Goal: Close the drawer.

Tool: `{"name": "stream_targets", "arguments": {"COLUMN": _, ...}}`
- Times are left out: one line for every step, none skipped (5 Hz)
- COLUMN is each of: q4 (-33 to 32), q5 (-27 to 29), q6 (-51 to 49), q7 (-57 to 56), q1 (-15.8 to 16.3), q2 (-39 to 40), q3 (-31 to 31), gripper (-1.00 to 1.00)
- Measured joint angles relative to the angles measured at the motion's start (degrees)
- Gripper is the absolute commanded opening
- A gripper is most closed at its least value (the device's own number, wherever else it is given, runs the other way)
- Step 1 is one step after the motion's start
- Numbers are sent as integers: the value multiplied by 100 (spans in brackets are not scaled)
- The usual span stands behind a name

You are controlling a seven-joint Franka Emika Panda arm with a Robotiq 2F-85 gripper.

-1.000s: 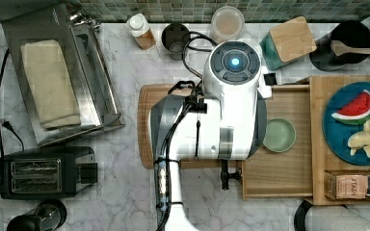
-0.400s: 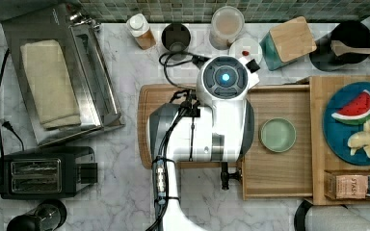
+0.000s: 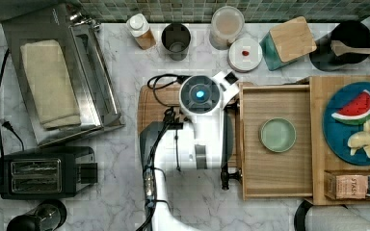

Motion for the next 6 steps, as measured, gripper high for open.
{"name": "stream_targets", "arguments": {"q4": -470, "q5": -91, "q6": 372, "q7": 0, "q1": 144, "q2": -69, "q3": 143, "gripper": -100}}
{"name": "stream_targets", "arguments": {"q4": -772, "q5": -239, "q6": 968, "q7": 0, "q1": 207, "q2": -73, "q3": 293, "gripper": -100}}
{"name": "stream_targets", "arguments": {"q4": -817, "q5": -377, "q6": 1077, "q7": 0, "q1": 207, "q2": 19, "q3": 388, "gripper": -100}}
{"name": "stream_targets", "arguments": {"q4": -884, "q5": -719, "q6": 1248, "q7": 11, "q1": 205, "q2": 94, "q3": 347, "gripper": -100}}
{"name": "stream_targets", "arguments": {"q4": -918, "q5": -758, "q6": 1085, "q7": 14, "q1": 203, "q2": 115, "q3": 318, "gripper": -100}}
{"name": "stream_targets", "arguments": {"q4": -1041, "q5": -777, "q6": 1209, "q7": 14, "q1": 172, "q2": 93, "q3": 319, "gripper": -100}}
